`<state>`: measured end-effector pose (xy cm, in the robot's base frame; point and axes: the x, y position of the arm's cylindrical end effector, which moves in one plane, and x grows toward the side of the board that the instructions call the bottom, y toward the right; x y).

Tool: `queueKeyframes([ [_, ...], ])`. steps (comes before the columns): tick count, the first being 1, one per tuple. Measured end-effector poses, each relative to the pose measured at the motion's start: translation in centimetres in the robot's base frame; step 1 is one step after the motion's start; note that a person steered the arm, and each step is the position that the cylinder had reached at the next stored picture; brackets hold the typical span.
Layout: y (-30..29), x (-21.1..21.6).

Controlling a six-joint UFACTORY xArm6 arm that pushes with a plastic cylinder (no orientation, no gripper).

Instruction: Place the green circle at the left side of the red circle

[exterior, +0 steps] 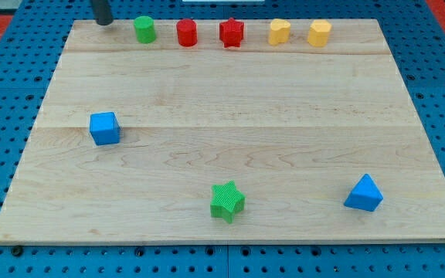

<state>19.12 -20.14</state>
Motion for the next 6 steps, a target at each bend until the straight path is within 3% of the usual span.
queueKeyframes([
  [2,5.0,0.1],
  [6,4.5,1.2],
])
